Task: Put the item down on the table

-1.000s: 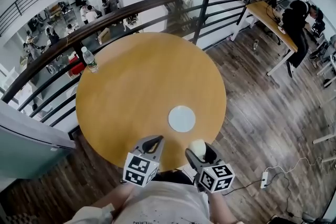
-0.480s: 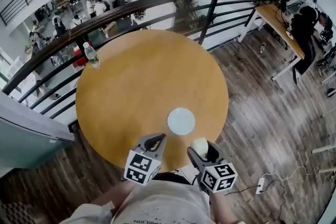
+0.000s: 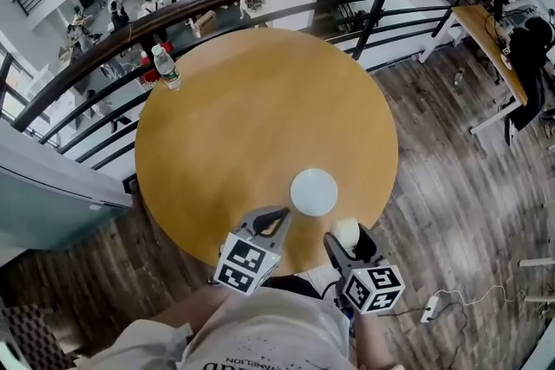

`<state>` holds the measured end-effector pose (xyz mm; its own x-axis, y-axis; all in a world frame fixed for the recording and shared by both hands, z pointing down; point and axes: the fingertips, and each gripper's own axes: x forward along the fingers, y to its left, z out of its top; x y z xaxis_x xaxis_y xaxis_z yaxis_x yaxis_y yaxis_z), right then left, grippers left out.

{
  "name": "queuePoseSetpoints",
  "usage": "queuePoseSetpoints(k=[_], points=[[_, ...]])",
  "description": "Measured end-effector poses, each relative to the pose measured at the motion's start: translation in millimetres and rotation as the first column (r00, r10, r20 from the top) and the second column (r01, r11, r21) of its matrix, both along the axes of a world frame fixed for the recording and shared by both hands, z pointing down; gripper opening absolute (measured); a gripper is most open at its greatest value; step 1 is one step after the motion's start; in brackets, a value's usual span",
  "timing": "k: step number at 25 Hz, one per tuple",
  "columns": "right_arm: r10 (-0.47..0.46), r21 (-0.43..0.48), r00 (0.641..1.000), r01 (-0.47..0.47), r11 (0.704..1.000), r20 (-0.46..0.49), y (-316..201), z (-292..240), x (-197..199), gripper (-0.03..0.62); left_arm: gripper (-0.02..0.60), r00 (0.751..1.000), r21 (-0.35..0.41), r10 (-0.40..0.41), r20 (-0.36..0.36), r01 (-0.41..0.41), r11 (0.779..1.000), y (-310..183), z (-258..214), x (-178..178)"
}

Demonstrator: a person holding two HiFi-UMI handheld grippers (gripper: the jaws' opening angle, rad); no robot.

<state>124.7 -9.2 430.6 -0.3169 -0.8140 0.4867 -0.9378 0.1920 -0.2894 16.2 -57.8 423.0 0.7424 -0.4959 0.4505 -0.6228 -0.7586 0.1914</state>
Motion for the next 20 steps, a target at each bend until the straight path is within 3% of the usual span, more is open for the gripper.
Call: queuePoseSetpoints(k=[20], points=[[-0.040, -0.038, 0.999, 0.040, 0.998, -0.001, -36.1, 19.5, 3.5, 0.314, 0.023, 0.998, -0.010, -0.062, 0.000, 0.062, 0.998, -34.8, 7.8, 1.7]])
